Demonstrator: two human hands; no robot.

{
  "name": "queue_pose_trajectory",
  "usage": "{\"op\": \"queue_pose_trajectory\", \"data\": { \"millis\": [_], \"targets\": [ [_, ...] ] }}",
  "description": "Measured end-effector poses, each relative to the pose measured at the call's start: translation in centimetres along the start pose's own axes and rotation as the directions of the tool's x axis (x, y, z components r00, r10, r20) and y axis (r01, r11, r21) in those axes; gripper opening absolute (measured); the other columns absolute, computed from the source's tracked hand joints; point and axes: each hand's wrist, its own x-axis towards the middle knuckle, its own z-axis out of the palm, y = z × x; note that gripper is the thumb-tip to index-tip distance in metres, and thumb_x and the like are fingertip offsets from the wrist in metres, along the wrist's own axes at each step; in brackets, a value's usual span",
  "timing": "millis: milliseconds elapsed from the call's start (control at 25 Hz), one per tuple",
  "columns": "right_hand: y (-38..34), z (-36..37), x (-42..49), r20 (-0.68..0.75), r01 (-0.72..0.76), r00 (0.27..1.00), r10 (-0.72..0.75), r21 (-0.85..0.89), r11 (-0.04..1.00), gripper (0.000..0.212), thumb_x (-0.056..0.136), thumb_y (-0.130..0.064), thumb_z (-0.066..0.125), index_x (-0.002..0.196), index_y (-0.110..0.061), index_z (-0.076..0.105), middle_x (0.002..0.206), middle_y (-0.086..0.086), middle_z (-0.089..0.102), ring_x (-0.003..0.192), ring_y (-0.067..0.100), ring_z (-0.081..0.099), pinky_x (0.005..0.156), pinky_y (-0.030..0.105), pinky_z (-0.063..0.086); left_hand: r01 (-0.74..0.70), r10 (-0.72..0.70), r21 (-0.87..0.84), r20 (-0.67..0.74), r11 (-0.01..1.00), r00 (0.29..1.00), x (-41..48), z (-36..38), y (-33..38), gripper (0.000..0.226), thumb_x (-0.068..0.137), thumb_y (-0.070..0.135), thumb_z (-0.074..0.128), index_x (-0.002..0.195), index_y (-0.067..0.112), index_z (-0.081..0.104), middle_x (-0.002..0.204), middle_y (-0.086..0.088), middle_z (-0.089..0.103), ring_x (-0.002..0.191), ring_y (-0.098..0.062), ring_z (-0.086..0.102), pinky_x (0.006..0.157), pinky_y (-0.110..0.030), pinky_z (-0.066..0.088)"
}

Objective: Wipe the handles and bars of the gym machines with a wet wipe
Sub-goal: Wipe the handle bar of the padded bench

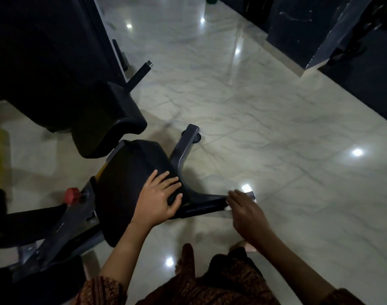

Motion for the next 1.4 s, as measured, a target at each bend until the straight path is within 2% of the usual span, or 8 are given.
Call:
{"op": "queue_pose_trajectory", "data": {
  "millis": [240,480,600,840,1080,1200,1280,1400],
  "targets": [
    [-4.2,4.4,2.8,0.122,0.277,0.951,-0.283,0.063,0.959,0.036,0.082,-0.028,0.041,0.096,-0.012,0.07,0.089,0.002,0.068,0.084,0.018,0.065,0.074,0.027,0.052,-0.003,0.003,0.018,0.02,1.0,1.0,0.0,-0.1,0.0,0.041,0.082,0.039,0.045,0.097,0.013,0.073,0.103,-0.003,0.071,0.109,-0.025,0.061,0.106,-0.036,0.023],
    [3.9,-0.8,0.2,0.048,0.107,0.993,-0.105,-0.035,0.994,0.022,0.081,-0.014,0.055,0.089,0.001,0.068,0.082,0.014,0.066,0.073,0.029,0.064,0.07,0.036,0.054,0.001,-0.001,-0.006,0.02,1.0,1.0,0.0,0.0,0.0,0.04,0.083,0.039,0.045,0.096,0.014,0.073,0.103,-0.002,0.071,0.11,-0.024,0.06,0.106,-0.037,0.025],
    [2.1,-0.6,1.0,-0.047,-0.055,0.998,0.052,-0.078,0.995,0.024,0.072,-0.006,0.068,0.094,0.005,0.067,0.087,0.02,0.067,0.078,0.034,0.066,0.071,0.038,0.056,-0.002,0.002,-0.013,0.006,1.0,1.0,0.0,-0.1,-0.1,0.04,0.082,0.039,0.045,0.095,0.014,0.073,0.102,-0.002,0.071,0.109,-0.024,0.061,0.105,-0.037,0.025],
    [-1.2,3.7,-0.1,0.107,0.306,0.948,-0.299,-0.057,0.95,0.046,0.081,-0.011,0.036,0.124,-0.01,0.054,0.118,0.008,0.063,0.111,0.024,0.058,0.099,0.04,0.042,-0.008,0.008,-0.023,-0.005,1.0,1.0,0.1,-0.2,0.0,0.04,0.082,0.039,0.046,0.095,0.013,0.073,0.101,-0.003,0.072,0.107,-0.024,0.061,0.105,-0.036,0.025],
    [3.7,-0.5,-1.8,0.049,0.087,0.995,-0.083,-0.095,0.992,0.04,0.089,0.001,0.025,0.127,-0.001,0.039,0.115,0.023,0.063,0.107,0.038,0.06,0.11,0.04,0.023,-0.001,0.0,-0.035,-0.022,0.999,1.0,0.2,-0.2,0.0,0.039,0.081,0.038,0.047,0.092,0.013,0.074,0.098,-0.002,0.072,0.106,-0.024,0.062,0.105,-0.034,0.024],
    [-1.4,1.4,-0.8,0.02,0.296,0.955,-0.296,0.01,0.955,0.041,0.1,-0.008,0.012,0.132,-0.001,0.037,0.121,0.021,0.06,0.115,0.033,0.055,0.104,0.042,0.036,0.0,-0.001,-0.029,-0.016,1.0,1.0,0.2,-0.2,0.0,0.039,0.081,0.039,0.046,0.092,0.013,0.074,0.098,-0.002,0.072,0.106,-0.024,0.062,0.105,-0.035,0.024],
    [-4.6,4.4,-0.1,0.086,0.512,0.855,-0.511,0.001,0.859,0.039,0.1,-0.012,0.023,0.131,-0.004,0.045,0.123,0.015,0.06,0.118,0.027,0.054,0.105,0.039,0.036,-0.001,0.0,-0.029,-0.012,1.0,1.0,0.2,-0.3,0.1,0.039,0.082,0.038,0.046,0.093,0.013,0.074,0.099,-0.002,0.072,0.107,-0.024,0.062,0.105,-0.035,0.025],
    [-4.7,6.9,1.1,0.134,0.608,0.787,-0.602,-0.001,0.794,0.034,0.09,-0.012,0.042,0.115,-0.008,0.065,0.117,0.007,0.066,0.116,0.023,0.056,0.109,0.041,0.029,-0.006,0.006,-0.027,-0.012,1.0,1.0,0.2,-0.3,0.1,0.039,0.082,0.038,0.047,0.093,0.012,0.074,0.098,-0.002,0.072,0.106,-0.024,0.062,0.104,-0.035,0.025]
  ]
}}
